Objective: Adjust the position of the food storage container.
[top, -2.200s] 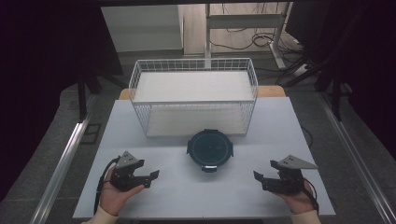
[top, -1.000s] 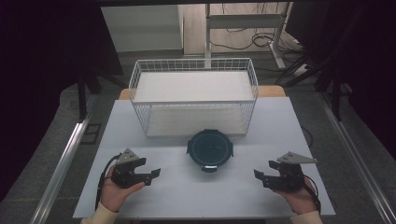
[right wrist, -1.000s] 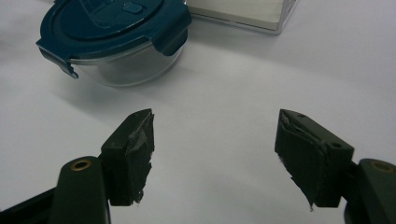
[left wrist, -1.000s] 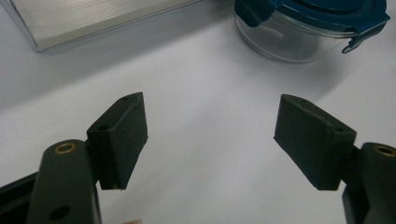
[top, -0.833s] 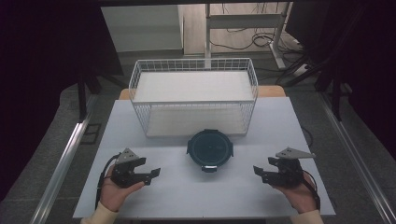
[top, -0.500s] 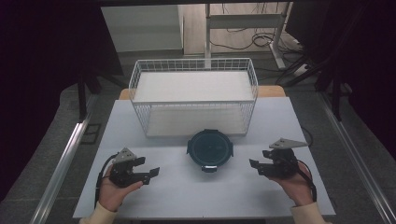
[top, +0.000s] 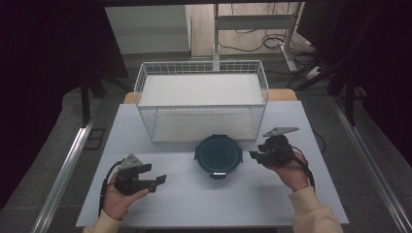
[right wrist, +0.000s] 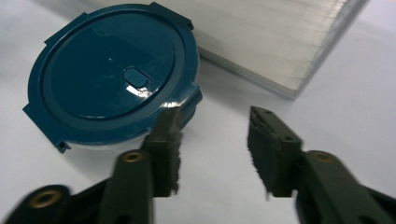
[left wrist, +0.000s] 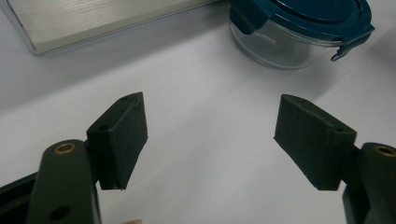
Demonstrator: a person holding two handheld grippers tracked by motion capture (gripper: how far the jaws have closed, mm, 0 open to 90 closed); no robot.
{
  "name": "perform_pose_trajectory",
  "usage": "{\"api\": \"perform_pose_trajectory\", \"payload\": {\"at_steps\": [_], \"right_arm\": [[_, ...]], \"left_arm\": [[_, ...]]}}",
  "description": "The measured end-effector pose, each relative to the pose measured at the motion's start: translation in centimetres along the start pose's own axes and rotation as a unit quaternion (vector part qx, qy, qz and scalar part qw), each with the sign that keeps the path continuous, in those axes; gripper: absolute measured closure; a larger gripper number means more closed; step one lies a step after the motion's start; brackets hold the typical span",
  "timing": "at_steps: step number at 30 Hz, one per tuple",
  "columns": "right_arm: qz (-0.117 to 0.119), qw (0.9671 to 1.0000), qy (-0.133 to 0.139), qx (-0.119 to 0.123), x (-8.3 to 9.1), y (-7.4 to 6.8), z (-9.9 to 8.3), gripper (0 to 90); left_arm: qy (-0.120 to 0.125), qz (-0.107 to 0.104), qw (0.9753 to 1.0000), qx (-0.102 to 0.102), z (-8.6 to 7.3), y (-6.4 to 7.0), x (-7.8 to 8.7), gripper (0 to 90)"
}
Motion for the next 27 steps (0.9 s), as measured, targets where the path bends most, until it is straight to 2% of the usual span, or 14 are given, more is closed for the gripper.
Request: {"api": "perform_pose_trajectory", "payload": {"at_steps": [1, 2, 3, 4, 9, 19, 27], "right_arm": [[0.003, 1.0000, -0.003, 0.003, -0.2, 0.0, 0.3, 66.4], [0.003, 1.0000, -0.003, 0.003, -0.2, 0.0, 0.3, 66.4], [0.005, 0.9998, -0.011, 0.016, -0.7, -0.1, 0.9, 73.6], [0.005, 0.9998, -0.011, 0.016, -0.7, -0.1, 0.9, 73.6], [-0.003, 0.9991, -0.024, 0.036, -1.9, -0.2, 2.3, 89.1], [-0.012, 0.9978, -0.024, 0.060, -4.9, -0.1, 4.8, 89.8], [-0.012, 0.9955, -0.041, 0.085, -6.7, -0.2, 6.0, 89.9]], "left_arm": [[0.000, 0.001, 1.0000, 0.000, 0.0, 0.0, 0.0, 25.2], [0.000, 0.001, 1.0000, 0.000, 0.0, 0.0, 0.0, 25.2], [-0.001, 0.002, 1.0000, 0.000, 0.0, 0.0, 0.0, 25.1], [-0.002, 0.002, 1.0000, 0.000, 0.0, 0.0, -0.1, 25.1], [-0.004, 0.003, 1.0000, 0.000, -0.1, -0.1, -0.1, 25.1], [-0.002, 0.005, 1.0000, 0.000, 0.0, -0.1, -0.1, 25.2], [-0.005, 0.004, 1.0000, -0.001, -0.1, -0.2, -0.2, 25.1]]}}
Point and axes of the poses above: each handheld gripper's, and its own axes: x roughly backward along the jaws, z roughly out of its top, y roughly to its right, the point moved 2 cm from there along -x, roughly forward along the jaws, and after that the axes turned 9 degrees about -y, right-handed, at the moved point
